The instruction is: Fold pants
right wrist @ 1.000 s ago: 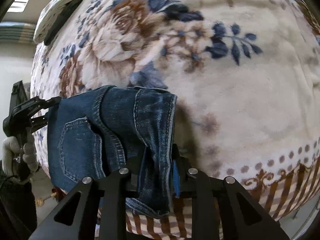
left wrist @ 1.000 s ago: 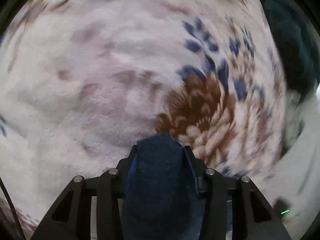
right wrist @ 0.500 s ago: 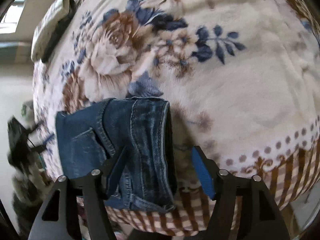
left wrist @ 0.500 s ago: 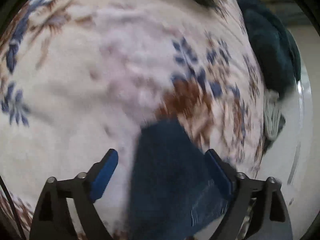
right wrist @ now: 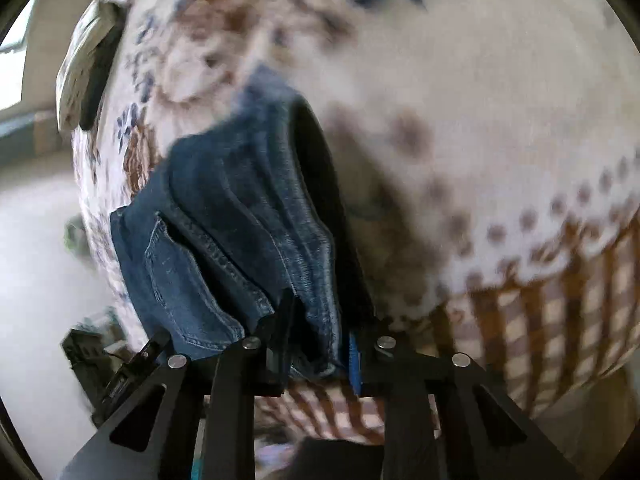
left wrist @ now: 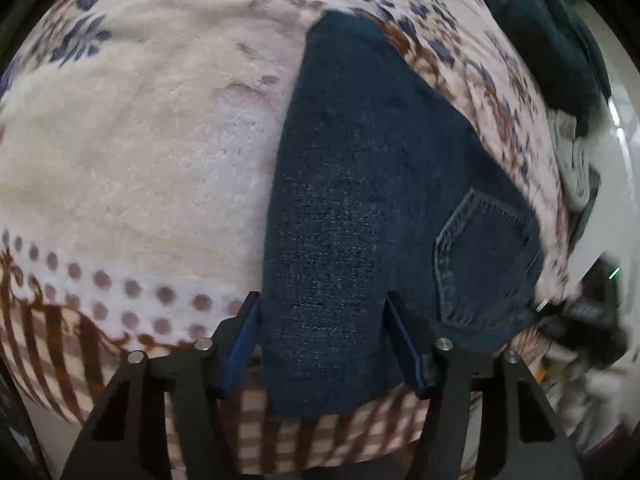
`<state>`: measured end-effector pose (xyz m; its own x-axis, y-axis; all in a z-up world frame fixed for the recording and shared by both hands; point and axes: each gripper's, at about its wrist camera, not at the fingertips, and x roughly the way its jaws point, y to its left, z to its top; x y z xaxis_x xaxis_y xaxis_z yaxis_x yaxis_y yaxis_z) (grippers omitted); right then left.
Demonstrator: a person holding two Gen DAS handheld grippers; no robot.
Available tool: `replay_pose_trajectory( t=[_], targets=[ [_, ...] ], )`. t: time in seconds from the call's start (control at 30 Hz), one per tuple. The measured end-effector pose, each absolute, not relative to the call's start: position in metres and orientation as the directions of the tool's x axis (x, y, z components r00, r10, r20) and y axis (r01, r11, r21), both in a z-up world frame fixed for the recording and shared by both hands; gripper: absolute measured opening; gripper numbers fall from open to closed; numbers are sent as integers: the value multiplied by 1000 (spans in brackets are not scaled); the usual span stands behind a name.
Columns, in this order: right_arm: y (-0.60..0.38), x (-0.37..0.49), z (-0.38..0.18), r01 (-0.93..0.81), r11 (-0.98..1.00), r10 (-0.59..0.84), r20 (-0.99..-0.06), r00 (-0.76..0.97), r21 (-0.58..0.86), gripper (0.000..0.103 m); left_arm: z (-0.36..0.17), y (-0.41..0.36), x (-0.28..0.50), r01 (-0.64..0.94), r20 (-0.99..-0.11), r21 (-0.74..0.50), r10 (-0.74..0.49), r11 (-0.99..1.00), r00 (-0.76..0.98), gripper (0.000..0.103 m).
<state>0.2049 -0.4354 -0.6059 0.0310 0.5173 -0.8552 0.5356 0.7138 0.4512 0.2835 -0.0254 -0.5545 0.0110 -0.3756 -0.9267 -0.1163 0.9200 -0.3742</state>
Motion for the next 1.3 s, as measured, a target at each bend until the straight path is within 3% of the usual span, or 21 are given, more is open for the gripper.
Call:
replay_pose_trajectory(
  t=[0.23,0.27,0.3,0.33,0.37,0.5,0.67,0.8,0.9,0.93,0.97,1.0,1.03,1.1,1.3],
  targets=[
    [-422,224,-622,502,748,519,-854,-33,435,20,-549,-19,291,-100,-922,-385,-387,917,-5,63],
    [-425,225,-620,507,731,537,-843,-15,457,34,-541,-14,291,-111,-915,-404,-404,908,21,67],
    [-429,223,-619,515,721,543,-840,-3,464,52,-538,-12,293,-123,-905,-424,-424,897,29,83],
    [-436,220,-616,527,704,543,-839,31,476,66,-538,-9,295,-140,-890,-454,-454,880,34,92],
    [-445,213,-613,532,689,545,-836,67,492,81,-540,-3,298,-166,-868,-495,-495,853,43,93],
    [-463,201,-625,535,527,671,-710,216,661,81,-556,1,316,-236,-837,-544,-540,805,89,94],
    [-440,211,-677,474,421,814,-553,178,773,81,-574,-10,338,-231,-812,-581,-576,780,96,94],
    [-416,230,-695,392,427,852,-508,128,814,93,-604,-23,351,-231,-792,-597,-610,768,19,94],
    [-408,241,-692,368,405,863,-483,149,837,91,-604,-25,352,-207,-791,-601,-611,772,22,93],
    [-404,243,-690,363,421,854,-499,151,831,88,-601,-25,352,-193,-791,-605,-612,773,29,81],
    [-403,245,-687,360,445,841,-521,147,820,79,-596,-26,350,-173,-791,-608,-611,775,41,73],
    [-401,246,-683,363,480,815,-559,152,798,67,-591,-25,350,-156,-789,-612,-612,776,52,60],
    [-400,245,-681,374,495,799,-580,159,784,62,-588,-23,348,-148,-786,-616,-615,773,59,47],
    [-400,238,-672,379,521,770,-613,179,765,48,-580,-18,345,-139,-773,-633,-632,761,61,38],
    [-385,231,-625,382,579,695,-681,230,720,39,-541,-17,345,-58,-743,-669,-666,741,61,29]
  ],
)
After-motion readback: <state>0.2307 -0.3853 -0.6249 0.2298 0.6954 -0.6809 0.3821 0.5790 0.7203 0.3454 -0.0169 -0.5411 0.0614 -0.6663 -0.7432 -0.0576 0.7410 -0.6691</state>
